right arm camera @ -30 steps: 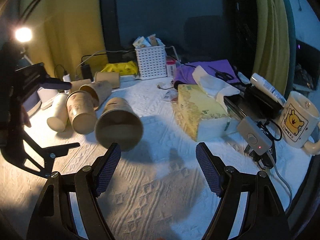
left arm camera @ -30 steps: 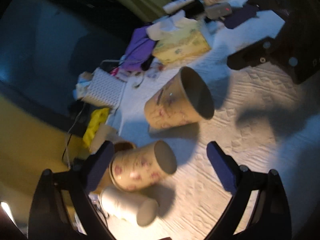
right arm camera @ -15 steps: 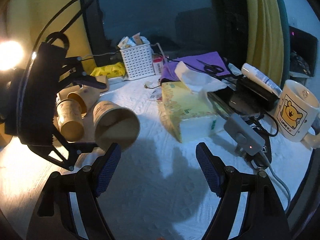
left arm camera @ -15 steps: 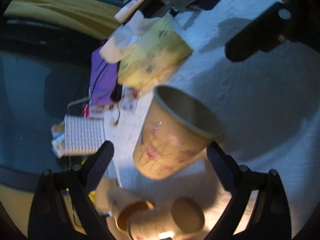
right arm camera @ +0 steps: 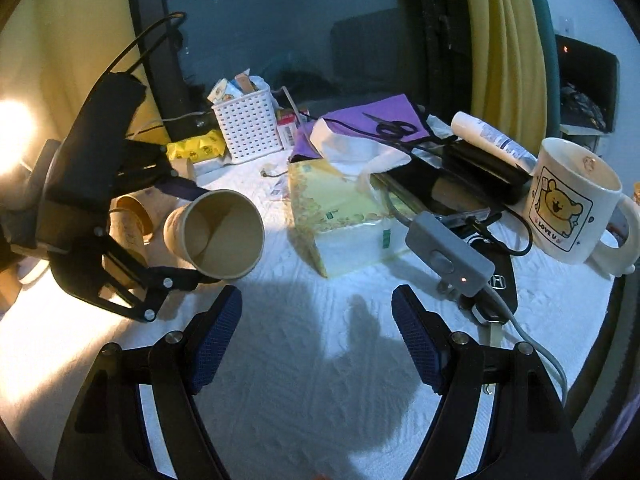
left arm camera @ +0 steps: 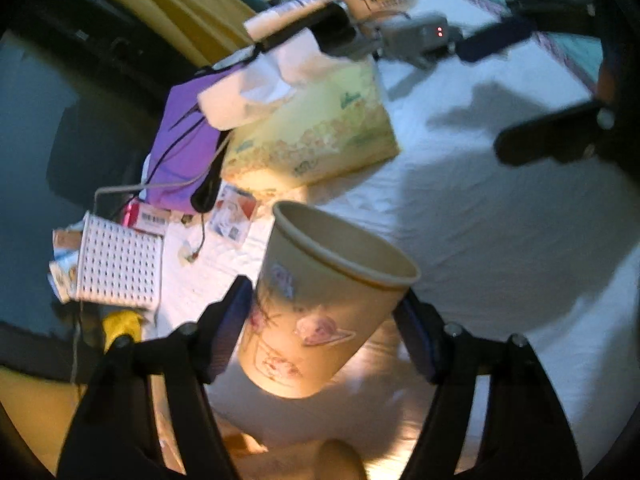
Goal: Flip cup upright
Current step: 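Lift the tan cup with the right gripper and rotate it mouth-up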
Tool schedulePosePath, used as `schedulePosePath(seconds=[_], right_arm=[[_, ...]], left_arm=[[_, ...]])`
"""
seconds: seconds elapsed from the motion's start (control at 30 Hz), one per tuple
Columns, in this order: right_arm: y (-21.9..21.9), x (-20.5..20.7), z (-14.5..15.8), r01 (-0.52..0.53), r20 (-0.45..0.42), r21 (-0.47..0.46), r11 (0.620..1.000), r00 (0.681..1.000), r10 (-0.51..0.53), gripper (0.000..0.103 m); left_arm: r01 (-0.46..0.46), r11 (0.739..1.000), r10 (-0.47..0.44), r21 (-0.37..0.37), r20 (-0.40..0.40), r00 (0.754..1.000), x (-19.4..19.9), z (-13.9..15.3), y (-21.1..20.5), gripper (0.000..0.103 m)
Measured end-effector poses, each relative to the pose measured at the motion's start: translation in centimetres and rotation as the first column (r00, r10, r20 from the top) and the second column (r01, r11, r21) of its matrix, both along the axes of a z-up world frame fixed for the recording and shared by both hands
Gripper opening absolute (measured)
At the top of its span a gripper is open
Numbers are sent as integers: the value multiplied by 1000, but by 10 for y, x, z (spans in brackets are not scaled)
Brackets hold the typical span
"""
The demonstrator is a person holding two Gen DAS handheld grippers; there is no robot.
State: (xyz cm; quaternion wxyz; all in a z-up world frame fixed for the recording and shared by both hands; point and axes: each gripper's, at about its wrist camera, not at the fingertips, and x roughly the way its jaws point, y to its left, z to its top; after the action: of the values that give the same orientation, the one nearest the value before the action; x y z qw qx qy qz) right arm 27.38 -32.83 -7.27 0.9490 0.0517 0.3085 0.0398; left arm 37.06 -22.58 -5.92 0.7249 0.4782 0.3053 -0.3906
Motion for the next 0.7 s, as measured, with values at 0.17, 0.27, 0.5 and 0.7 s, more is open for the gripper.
schedulePosePath(seconds=[0.17, 0.27, 0.5, 0.7], right_arm=[[8, -13, 9, -18, 29, 20, 1000, 999, 17, 80], [12, -25, 17, -44, 50, 48, 998, 998, 42, 80], [33, -56, 37, -107, 97, 56, 993, 990, 102, 80], [62, -88, 54, -200, 137, 77, 977, 973, 188, 80]], left_arm=[[-98, 989, 91, -111, -67, 994, -19, 23, 12, 71], [-143, 972, 127, -188, -98, 987, -38, 36, 22, 71], [-240, 909, 205, -340, -136, 969, -93, 58, 58, 71], [-336, 821, 273, -461, -200, 941, -137, 64, 101, 71]])
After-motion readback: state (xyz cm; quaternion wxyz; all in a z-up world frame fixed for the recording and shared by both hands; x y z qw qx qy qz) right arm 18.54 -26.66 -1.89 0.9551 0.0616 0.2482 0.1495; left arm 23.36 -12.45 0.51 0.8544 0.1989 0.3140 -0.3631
